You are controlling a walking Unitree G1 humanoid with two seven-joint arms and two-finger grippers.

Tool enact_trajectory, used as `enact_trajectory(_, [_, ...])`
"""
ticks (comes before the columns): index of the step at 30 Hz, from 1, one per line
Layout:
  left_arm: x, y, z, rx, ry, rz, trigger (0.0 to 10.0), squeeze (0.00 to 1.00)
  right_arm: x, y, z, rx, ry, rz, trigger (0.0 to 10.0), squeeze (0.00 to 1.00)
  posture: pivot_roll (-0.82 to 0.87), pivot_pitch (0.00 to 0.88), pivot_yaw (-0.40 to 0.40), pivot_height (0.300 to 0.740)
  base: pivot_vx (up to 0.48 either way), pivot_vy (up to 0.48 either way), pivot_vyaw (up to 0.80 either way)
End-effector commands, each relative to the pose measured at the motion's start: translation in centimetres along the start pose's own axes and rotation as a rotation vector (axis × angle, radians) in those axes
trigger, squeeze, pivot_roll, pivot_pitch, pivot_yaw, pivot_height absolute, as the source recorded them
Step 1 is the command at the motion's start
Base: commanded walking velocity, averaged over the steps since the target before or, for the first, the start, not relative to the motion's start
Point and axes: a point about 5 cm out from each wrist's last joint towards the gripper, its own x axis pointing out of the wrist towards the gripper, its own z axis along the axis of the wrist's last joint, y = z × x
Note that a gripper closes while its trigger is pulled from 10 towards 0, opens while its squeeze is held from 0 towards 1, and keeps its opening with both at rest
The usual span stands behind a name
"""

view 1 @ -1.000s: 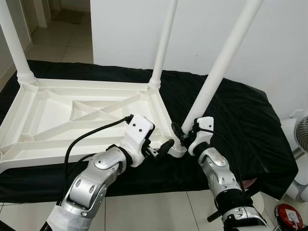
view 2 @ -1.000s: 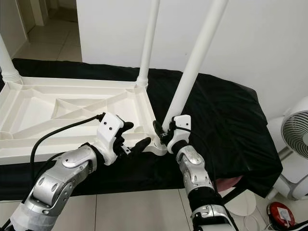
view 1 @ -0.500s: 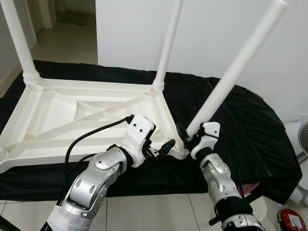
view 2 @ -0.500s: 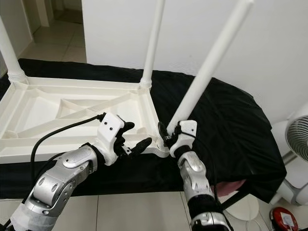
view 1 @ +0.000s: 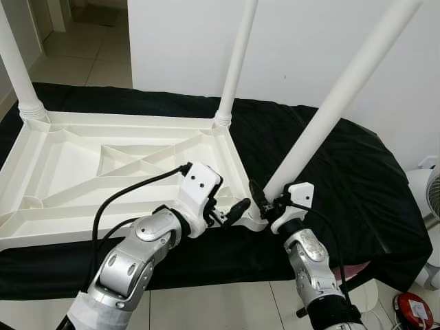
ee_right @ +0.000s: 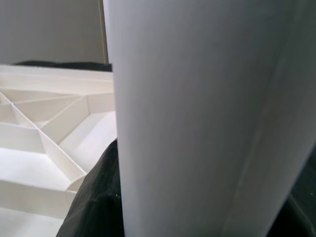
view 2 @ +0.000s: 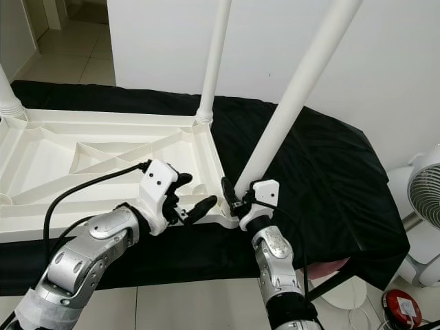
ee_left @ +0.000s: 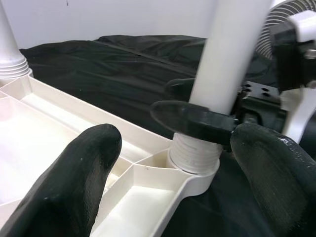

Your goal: Building children table

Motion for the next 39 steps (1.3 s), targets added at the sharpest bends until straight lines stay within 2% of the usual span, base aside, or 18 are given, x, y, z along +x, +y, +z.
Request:
enact_trajectory(1, [0.2, -0.4, 0.3, 0.005, -0.004, -0.032, 10.0, 0.00, -1.3, -0.6, -2.9, 0.007, 0.168, -0.035, 10.0, 0.00, 0.05, 0.000, -0.128, 0.740, 0.000, 0.000, 0.00])
enact_trajectory(4, [0.3, -0.5, 0.3, 0.006, -0.005, -0.035, 10.0, 0.00, -1.0, -0.8, -3.7, -0.022, 0.277, -0.029, 10.0, 0.00, 0.04, 0.000, -0.128, 0.740, 0.000, 0.000, 0.00])
enact_trajectory(15, [0.3, -0.6, 0.4, 0.006, -0.008, -0.039, 10.0, 0.00, -0.4, -1.1, -3.4, 0.016, 0.284, -0.027, 10.0, 0.00, 0.04, 0.000, -0.134, 0.740, 0.000, 0.000, 0.00])
enact_trajectory(17, [0.2, -0.7, 0.4, 0.005, -0.008, -0.037, 10.0, 0.00, -0.8, -1.1, -3.6, 0.055, 0.259, -0.039, 10.0, 0.00, 0.05, 0.000, -0.138, 0.740, 0.000, 0.000, 0.00])
enact_trajectory(20, [0.1, -0.7, 0.4, 0.004, -0.007, -0.034, 10.0, 0.00, -1.7, -0.3, -3.4, -0.060, 0.186, 0.012, 10.0, 0.00, 0.05, 0.000, -0.137, 0.740, 0.000, 0.000, 0.00])
enact_trajectory(30, [0.1, -0.8, 0.4, 0.002, -0.006, -0.039, 10.0, 0.00, -2.2, 0.3, -3.1, -0.128, 0.159, 0.079, 10.0, 0.00, 0.04, 0.000, -0.126, 0.740, 0.000, 0.000, 0.00])
enact_trajectory(33, [0.2, -0.8, 0.4, 0.002, -0.005, -0.044, 10.0, 0.00, -2.2, -0.3, -3.2, -0.084, 0.180, 0.068, 10.0, 0.00, 0.04, 0.000, -0.126, 0.740, 0.000, 0.000, 0.00])
enact_trajectory(35, [0.2, -0.8, 0.4, 0.002, -0.006, -0.044, 10.0, 0.00, -2.1, -0.9, -3.4, -0.013, 0.206, 0.022, 10.0, 0.00, 0.04, 0.000, -0.126, 0.740, 0.000, 0.000, 0.00])
enact_trajectory(39, [0.3, -0.8, 0.5, 0.000, -0.008, -0.041, 10.0, 0.00, -1.9, -1.7, -4.1, 0.030, 0.269, -0.058, 10.0, 0.00, 0.04, 0.000, -0.126, 0.740, 0.000, 0.000, 0.00])
